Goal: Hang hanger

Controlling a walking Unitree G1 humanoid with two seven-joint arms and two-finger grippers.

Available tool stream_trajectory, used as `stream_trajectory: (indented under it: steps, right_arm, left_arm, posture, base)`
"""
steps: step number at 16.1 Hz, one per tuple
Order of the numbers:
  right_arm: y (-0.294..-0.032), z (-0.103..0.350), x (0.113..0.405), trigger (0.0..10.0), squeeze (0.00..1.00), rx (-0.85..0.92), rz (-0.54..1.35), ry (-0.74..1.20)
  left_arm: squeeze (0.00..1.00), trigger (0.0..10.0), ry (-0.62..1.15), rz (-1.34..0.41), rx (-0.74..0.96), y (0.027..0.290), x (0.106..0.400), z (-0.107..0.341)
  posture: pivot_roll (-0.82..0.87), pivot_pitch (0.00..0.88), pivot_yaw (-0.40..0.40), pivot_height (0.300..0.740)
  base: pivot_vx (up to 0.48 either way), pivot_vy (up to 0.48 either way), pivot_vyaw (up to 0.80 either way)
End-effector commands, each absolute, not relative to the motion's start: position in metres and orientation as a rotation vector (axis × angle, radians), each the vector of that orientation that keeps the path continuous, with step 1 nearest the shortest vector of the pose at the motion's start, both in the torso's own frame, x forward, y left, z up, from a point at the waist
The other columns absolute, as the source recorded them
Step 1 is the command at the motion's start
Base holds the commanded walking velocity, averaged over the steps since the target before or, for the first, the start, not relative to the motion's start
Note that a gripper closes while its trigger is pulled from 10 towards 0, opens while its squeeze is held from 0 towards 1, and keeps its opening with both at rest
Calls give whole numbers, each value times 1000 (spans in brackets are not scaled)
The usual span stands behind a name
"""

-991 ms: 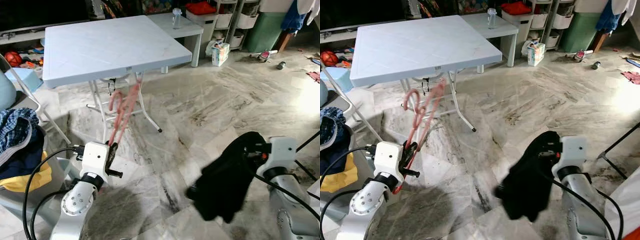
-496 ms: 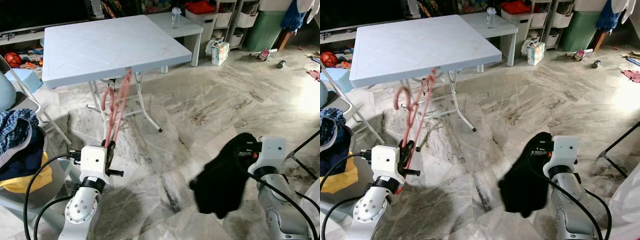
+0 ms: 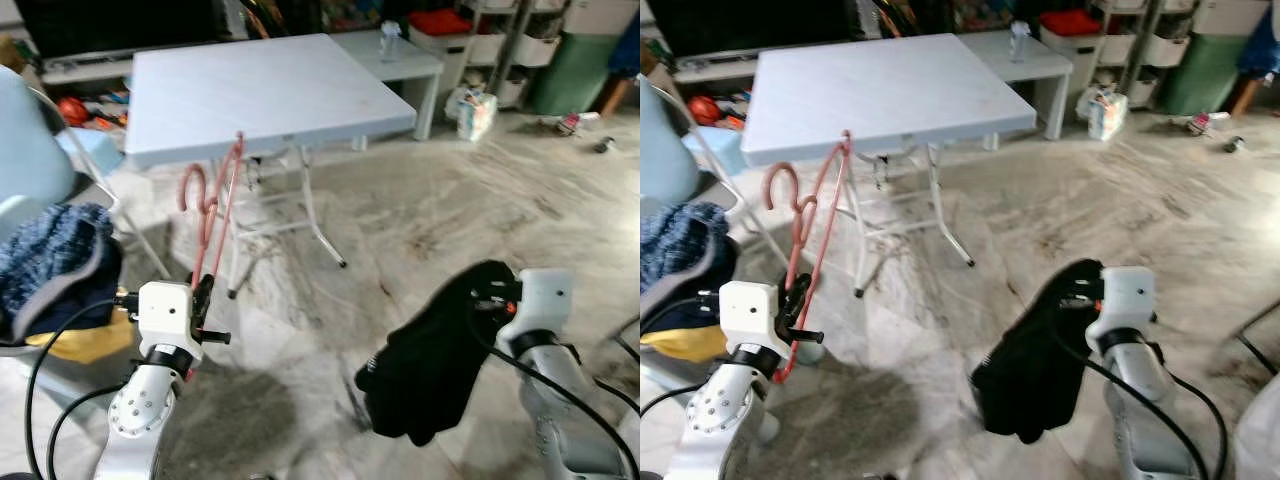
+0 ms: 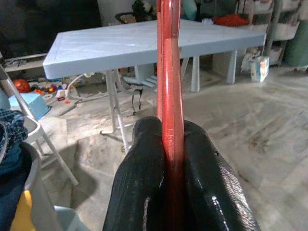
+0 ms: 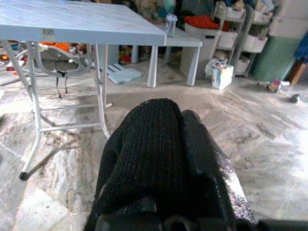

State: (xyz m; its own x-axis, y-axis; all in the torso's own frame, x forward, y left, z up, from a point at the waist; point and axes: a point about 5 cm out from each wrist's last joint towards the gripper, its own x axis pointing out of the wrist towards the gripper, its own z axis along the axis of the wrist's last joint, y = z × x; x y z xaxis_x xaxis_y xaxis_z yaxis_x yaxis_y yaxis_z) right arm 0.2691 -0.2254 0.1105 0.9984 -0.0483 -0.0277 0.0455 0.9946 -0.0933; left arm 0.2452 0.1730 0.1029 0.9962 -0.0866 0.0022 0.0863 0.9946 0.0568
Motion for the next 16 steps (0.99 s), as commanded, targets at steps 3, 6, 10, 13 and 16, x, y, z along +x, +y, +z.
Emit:
stream_trajectory:
  steps: [3, 6, 10, 13, 16]
  right_arm:
    - [-220, 124, 275, 10000, 0, -51, -74, -37]
    - [-210, 122, 273, 10000, 0, -51, -37, -27]
    - [-206, 119, 265, 10000, 0, -47, -23, -14]
    - [-200, 122, 269, 10000, 0, -35, -7, -27]
    - [-198, 126, 273, 10000, 0, -45, 16, -34]
  left_arm:
    - [0, 10000, -23, -110, 21, 162, 245, 109]
    - [0, 10000, -25, -133, 30, 160, 243, 114]
    - [0, 10000, -1, -98, 28, 172, 240, 117]
    - [0, 10000, 2, -112, 18, 168, 241, 117]
    - [0, 10000, -12, -107, 1, 163, 249, 121]
  posture:
    - [-4, 0, 33, 740]
    - [7, 0, 36, 740]
    - [20, 0, 38, 740]
    - [13, 0, 38, 740]
    - [7, 0, 27, 740]
  base:
    - [275, 0, 0]
    - [273, 0, 0]
    - [286, 187, 0]
    - [307, 284, 604]
    - [308, 316, 596]
